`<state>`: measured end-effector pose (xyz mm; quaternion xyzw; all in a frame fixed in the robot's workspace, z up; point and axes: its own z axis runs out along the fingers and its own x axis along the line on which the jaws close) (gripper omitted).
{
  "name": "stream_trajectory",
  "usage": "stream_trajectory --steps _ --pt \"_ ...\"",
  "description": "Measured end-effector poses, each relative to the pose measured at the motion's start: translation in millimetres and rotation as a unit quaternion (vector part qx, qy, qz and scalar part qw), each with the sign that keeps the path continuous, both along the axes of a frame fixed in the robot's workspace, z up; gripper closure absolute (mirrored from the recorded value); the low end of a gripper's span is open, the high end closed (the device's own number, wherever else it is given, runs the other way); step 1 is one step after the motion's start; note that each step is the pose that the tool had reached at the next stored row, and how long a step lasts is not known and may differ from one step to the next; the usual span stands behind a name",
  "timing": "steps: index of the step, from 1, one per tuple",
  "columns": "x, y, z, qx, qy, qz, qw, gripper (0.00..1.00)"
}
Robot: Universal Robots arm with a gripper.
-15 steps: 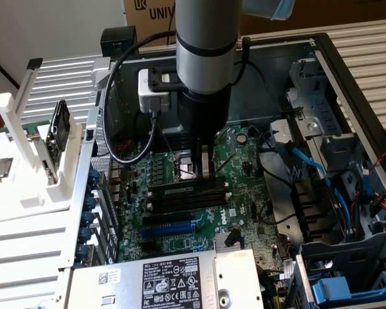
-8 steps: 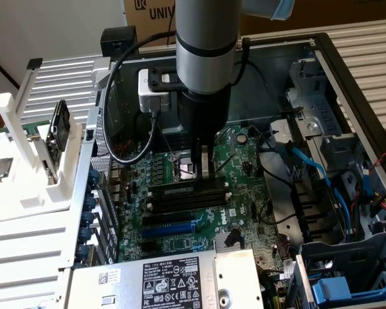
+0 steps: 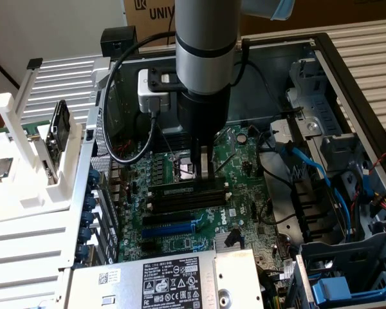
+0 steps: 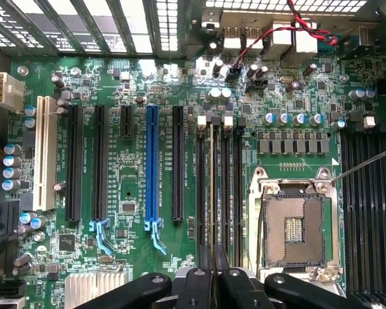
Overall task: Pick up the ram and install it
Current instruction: 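Insert the ram into the slot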
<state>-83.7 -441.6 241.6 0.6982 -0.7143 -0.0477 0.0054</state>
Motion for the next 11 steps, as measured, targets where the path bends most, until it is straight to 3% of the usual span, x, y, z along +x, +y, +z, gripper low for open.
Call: stream_trajectory --steps 11 --pt "-0.8 -1.6 -0.6 0.0001 0.0000 0.001 1.0000 0.88"
